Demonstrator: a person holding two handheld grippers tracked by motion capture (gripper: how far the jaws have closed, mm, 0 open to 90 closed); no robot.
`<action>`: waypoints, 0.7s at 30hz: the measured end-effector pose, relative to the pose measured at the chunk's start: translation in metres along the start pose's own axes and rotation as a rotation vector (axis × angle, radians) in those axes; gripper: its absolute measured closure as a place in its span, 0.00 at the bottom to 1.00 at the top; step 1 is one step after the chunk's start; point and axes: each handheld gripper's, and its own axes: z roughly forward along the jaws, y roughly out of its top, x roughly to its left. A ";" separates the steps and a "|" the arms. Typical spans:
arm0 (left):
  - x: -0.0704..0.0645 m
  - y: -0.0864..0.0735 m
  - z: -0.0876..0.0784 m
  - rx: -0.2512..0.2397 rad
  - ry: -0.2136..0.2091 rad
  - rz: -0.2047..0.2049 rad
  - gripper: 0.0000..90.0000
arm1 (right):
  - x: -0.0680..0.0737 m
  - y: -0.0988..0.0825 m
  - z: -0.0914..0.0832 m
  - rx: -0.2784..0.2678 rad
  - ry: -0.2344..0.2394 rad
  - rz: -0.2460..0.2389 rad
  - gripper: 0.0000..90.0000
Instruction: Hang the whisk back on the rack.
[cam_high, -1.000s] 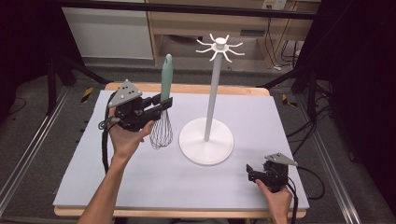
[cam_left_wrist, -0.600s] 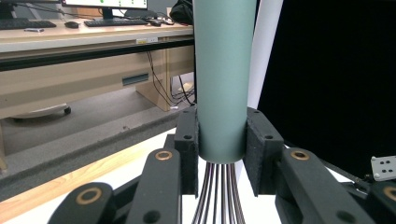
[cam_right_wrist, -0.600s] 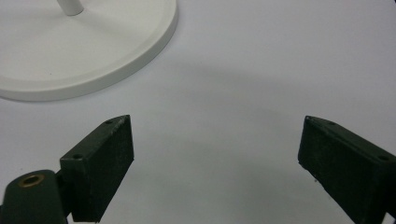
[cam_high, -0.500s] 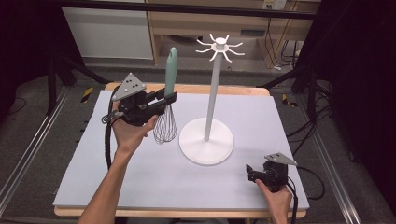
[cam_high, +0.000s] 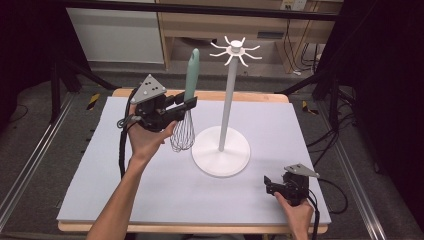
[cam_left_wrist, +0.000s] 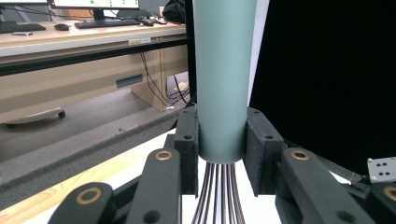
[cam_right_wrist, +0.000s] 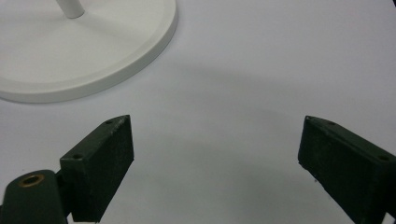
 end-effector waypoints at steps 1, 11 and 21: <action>0.000 0.001 0.001 -0.001 0.001 -0.002 0.76 | 0.000 0.000 0.000 0.000 -0.001 -0.001 0.12; -0.005 0.006 0.009 0.016 -0.005 0.011 0.76 | -0.001 0.000 -0.001 -0.004 0.001 -0.001 0.12; -0.005 0.007 0.013 0.031 -0.001 0.018 0.76 | 0.000 0.001 0.000 0.002 0.003 0.003 0.12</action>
